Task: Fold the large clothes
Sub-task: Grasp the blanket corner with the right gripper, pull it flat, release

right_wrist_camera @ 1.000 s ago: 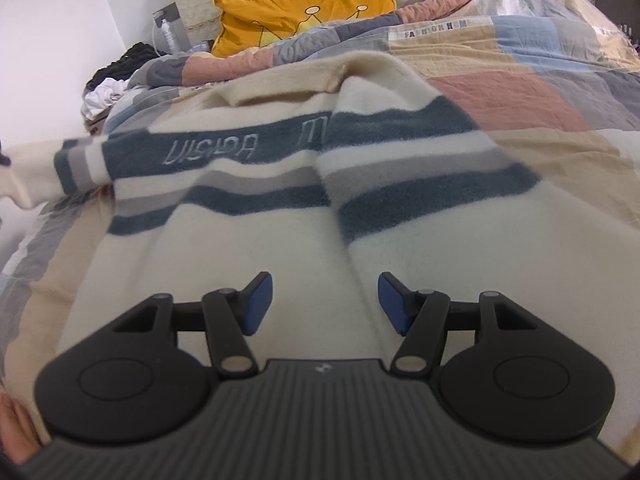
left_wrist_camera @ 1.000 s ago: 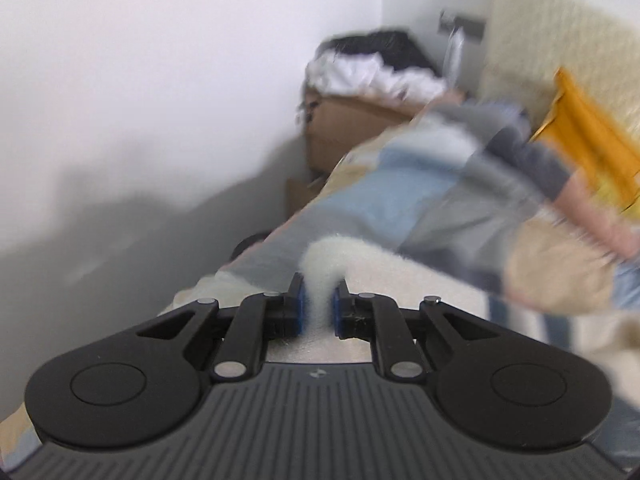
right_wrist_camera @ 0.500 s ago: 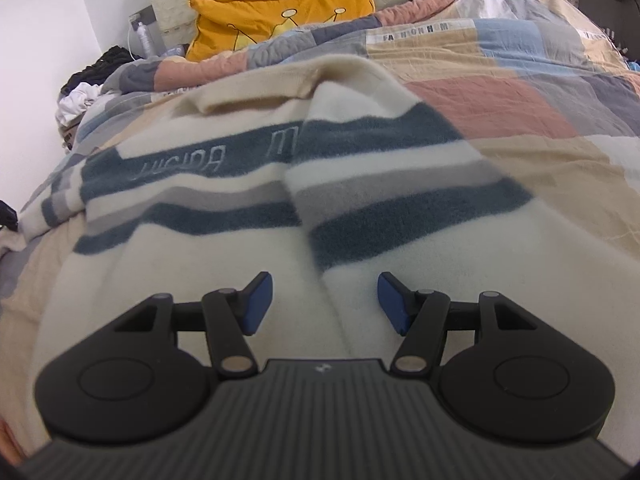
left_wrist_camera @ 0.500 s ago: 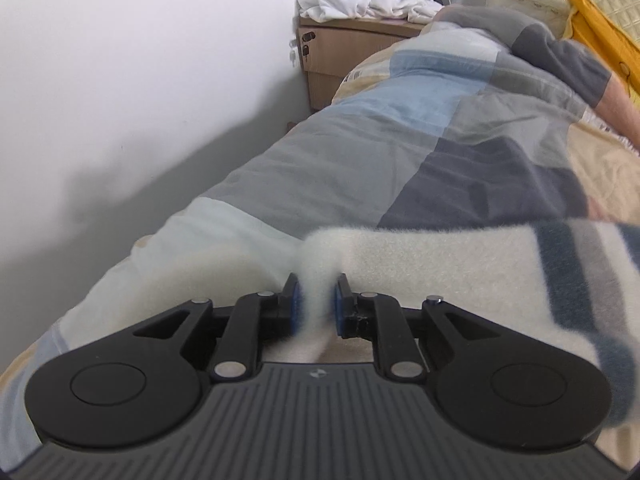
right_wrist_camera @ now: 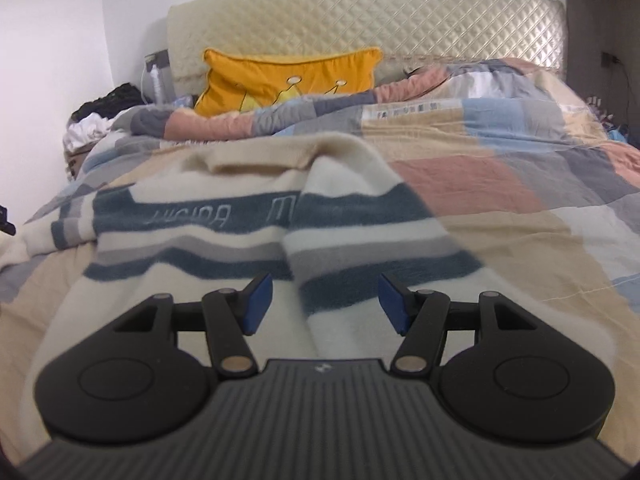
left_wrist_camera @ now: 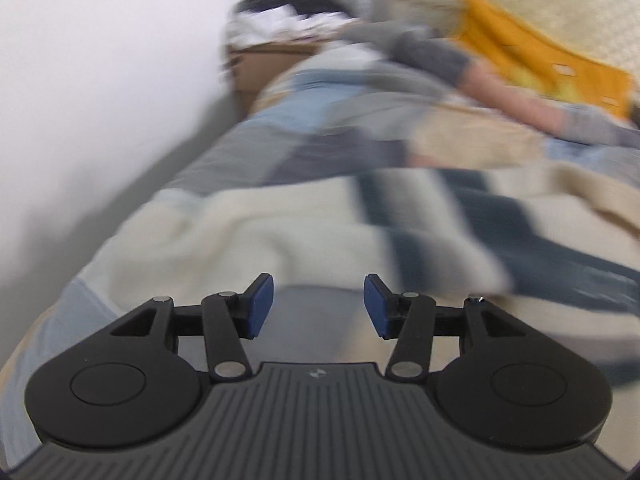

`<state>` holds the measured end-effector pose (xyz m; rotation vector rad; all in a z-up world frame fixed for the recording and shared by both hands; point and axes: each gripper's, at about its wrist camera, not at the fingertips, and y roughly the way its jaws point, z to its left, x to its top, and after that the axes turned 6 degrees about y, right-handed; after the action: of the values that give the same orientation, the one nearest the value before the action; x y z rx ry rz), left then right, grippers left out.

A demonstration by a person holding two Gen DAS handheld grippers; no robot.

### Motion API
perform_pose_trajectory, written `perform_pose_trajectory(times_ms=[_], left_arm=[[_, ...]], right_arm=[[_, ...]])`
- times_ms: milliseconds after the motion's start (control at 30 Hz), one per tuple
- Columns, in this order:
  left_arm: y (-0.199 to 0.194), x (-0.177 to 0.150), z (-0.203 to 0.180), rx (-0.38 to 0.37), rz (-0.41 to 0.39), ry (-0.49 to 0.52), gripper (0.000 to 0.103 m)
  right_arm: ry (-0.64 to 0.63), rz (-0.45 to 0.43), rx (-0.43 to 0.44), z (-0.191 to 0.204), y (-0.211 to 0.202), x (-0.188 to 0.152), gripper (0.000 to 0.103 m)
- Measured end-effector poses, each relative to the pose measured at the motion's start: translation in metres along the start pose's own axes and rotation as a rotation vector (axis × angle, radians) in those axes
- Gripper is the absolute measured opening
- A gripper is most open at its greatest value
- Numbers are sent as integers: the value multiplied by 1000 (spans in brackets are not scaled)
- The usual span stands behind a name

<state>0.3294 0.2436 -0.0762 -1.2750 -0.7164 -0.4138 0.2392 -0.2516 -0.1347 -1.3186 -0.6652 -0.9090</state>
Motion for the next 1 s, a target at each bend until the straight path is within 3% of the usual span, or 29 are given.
perform_pose_trajectory(times_ms=[267,433,533,567,667,800,1000], left_arm=[[-103,-7,-99,-254,-93,60,56],[-149,-18,-156,-426,-74,128,56],[-169,-37,-189,-480,-71,199,56],[-173,-45,-198,-496,-60,211,56],[-172,-67,-214,-539,-38,199,56],[-152,-94,-220,-561,29,152,56],[-117,-120,-218,-555,76,118,56]], right_arm=[[44,-107,-54,-18,-30,8,61],[112,-147,-123,-39,-37,13,67],[167,-135,-150,-53,-37,15,67],[185,-131,-161,-57,-37,16,68],[263,-119,-199,-70,-37,14,88],[380,-77,-201,-89,-29,9,88],[561,80,-168,-107,-2,-8,88]])
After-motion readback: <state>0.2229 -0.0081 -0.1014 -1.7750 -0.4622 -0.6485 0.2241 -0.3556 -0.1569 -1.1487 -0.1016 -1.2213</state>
